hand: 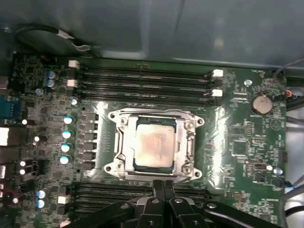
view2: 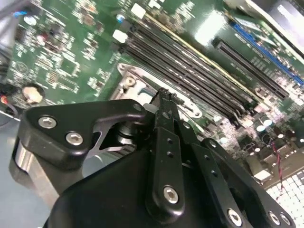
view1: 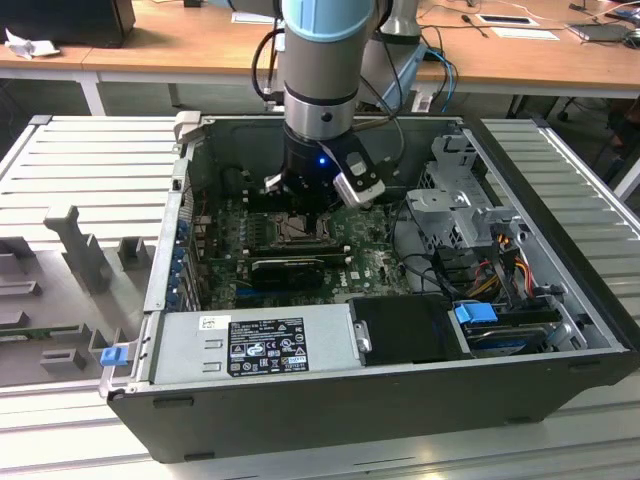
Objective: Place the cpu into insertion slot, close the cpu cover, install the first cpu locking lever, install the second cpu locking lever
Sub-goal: 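Install the second cpu locking lever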
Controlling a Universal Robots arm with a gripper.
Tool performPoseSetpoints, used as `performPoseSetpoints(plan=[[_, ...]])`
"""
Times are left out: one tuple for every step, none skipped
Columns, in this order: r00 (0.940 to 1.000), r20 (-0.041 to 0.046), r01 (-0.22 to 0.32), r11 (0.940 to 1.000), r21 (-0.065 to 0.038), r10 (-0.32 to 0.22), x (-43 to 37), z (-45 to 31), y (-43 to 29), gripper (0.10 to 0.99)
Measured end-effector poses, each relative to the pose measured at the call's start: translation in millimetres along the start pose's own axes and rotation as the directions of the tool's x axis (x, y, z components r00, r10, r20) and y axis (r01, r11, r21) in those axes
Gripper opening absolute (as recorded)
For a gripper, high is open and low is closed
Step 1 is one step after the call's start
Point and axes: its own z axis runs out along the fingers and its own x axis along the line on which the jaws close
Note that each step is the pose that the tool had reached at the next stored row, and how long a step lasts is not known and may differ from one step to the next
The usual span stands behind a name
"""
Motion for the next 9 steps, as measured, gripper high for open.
performPoseSetpoints(plan=[[1.0000,0.0001,0.000,1.0000,-0.001,0.000,4.4,0.6,-0.3,0.106],[1.0000,0.0000,0.000,1.0000,-0.002,0.000,7.6,1.0,-0.6,0.106],[1.0000,0.0001,0.001,1.0000,-0.003,-0.001,10.2,1.3,-0.8,0.106],[1.0000,0.0002,0.001,1.0000,-0.003,-0.001,13.4,1.5,-2.2,0.106],[1.0000,0.0002,0.001,1.0000,-0.004,-0.001,14.3,1.4,-4.2,0.106],[1.0000,0.0004,0.001,1.0000,-0.009,-0.001,15.5,1.2,-8.2,0.106],[1.0000,0.0008,0.001,0.9999,-0.013,-0.001,16.2,1.1,-9.5,0.106],[1.0000,0.0011,0.001,0.9998,-0.018,-0.001,17.3,1.0,-10.5,0.106],[1.0000,0.0016,0.001,0.9996,-0.028,-0.001,19.6,0.9,-11.6,0.106]])
